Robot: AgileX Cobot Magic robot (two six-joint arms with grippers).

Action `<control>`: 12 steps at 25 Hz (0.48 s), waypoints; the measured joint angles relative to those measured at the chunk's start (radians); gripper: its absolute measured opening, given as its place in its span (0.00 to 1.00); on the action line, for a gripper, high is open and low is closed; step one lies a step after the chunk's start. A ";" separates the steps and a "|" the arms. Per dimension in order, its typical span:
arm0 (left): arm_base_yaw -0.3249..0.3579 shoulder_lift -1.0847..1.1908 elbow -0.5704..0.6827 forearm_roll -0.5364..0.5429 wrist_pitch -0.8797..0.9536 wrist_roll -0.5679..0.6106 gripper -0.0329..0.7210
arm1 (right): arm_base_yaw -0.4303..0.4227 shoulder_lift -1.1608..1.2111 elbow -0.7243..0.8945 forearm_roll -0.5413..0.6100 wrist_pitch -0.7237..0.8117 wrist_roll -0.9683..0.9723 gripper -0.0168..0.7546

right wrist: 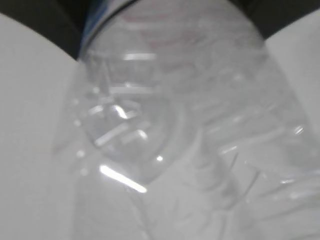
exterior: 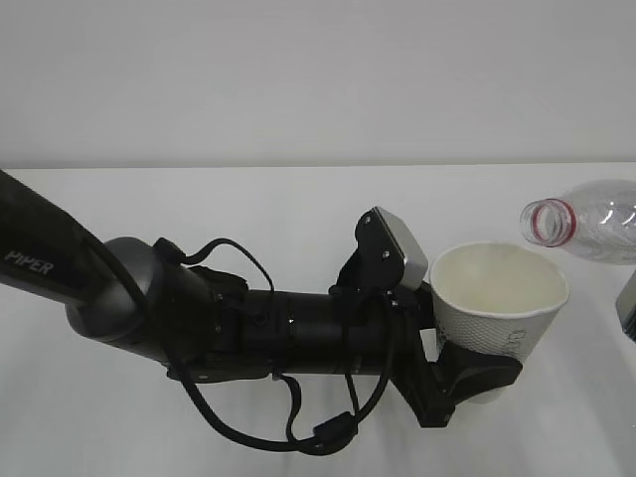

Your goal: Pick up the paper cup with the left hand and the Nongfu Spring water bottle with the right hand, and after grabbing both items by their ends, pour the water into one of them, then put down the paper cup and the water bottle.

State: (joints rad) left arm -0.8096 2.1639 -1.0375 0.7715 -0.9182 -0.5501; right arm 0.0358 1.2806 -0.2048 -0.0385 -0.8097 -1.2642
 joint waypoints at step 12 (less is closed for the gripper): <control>0.000 0.000 0.000 0.000 0.000 0.000 0.75 | 0.000 0.000 0.000 0.000 -0.013 -0.034 0.55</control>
State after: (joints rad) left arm -0.8096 2.1639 -1.0375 0.7715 -0.9182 -0.5501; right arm 0.0358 1.2806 -0.2048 -0.0385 -0.8232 -1.2981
